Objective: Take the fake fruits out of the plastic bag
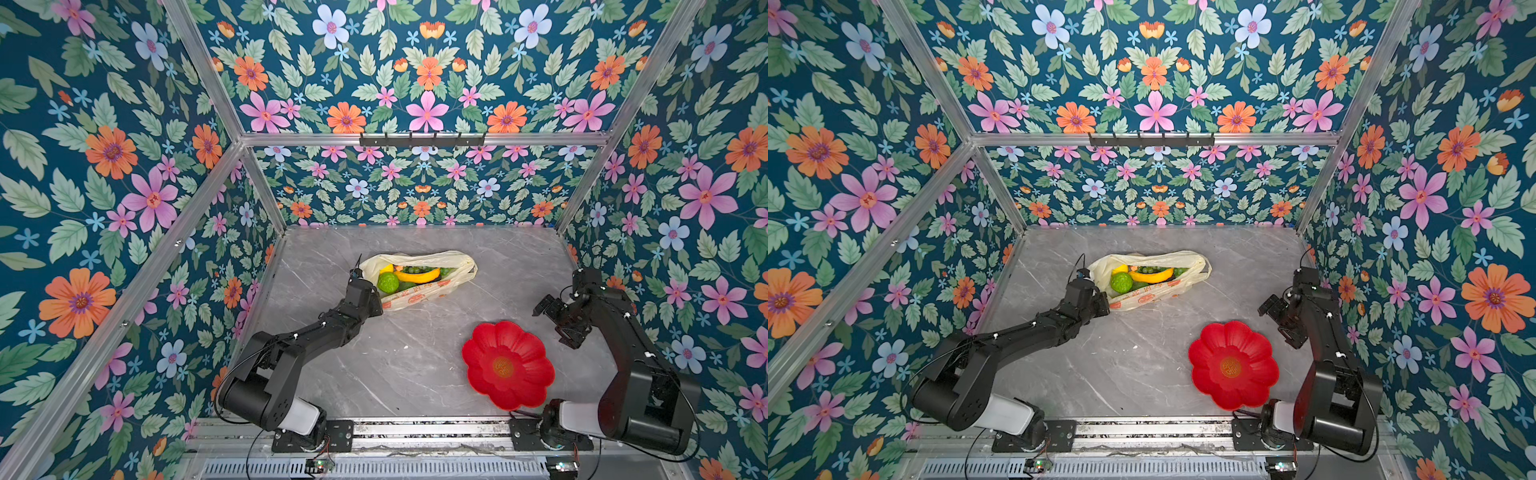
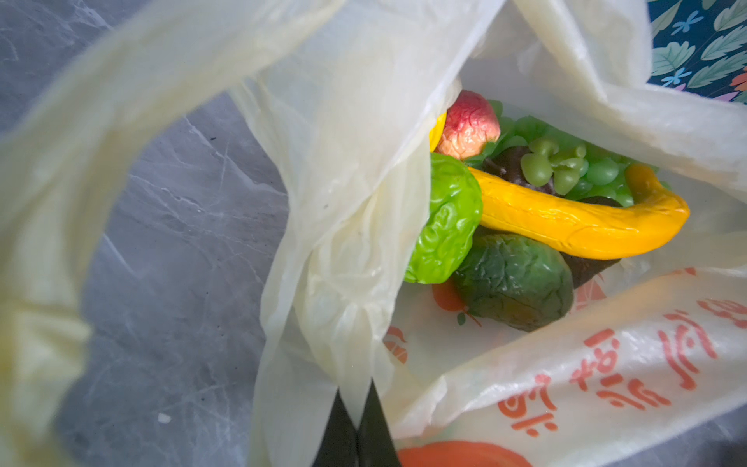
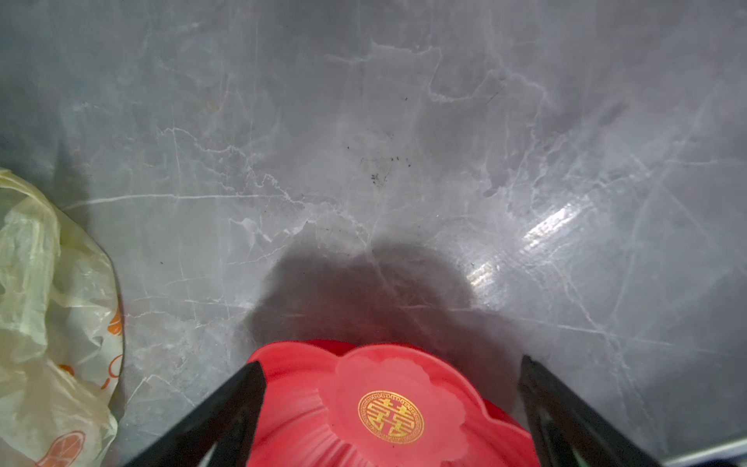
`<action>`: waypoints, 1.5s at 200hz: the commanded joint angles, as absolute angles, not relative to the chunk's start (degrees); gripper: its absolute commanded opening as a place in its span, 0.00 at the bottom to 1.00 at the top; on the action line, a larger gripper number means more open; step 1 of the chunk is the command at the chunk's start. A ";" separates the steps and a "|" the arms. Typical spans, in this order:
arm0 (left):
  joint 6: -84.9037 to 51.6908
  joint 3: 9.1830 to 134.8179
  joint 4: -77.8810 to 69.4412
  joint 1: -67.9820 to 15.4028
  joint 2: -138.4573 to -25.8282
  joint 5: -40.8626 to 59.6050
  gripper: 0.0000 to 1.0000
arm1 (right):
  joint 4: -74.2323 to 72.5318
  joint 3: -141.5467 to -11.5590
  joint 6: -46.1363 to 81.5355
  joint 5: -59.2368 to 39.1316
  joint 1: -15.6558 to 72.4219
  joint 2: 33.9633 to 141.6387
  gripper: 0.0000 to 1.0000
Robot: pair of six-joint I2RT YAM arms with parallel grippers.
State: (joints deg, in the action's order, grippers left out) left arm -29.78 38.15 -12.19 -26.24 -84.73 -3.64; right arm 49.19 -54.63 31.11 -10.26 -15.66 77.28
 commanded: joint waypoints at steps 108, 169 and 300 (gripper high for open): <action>-29.00 38.23 -12.42 -26.20 -85.12 -4.31 0.00 | 43.72 -47.72 32.14 -8.77 -6.20 85.49 0.99; -29.16 38.41 -12.82 -26.22 -85.81 -3.47 0.00 | 45.13 -47.30 33.05 -6.90 -4.33 81.00 0.99; -29.00 38.39 -12.63 -26.15 -85.75 -3.85 0.00 | 52.53 -50.03 41.98 -0.83 22.79 73.04 0.98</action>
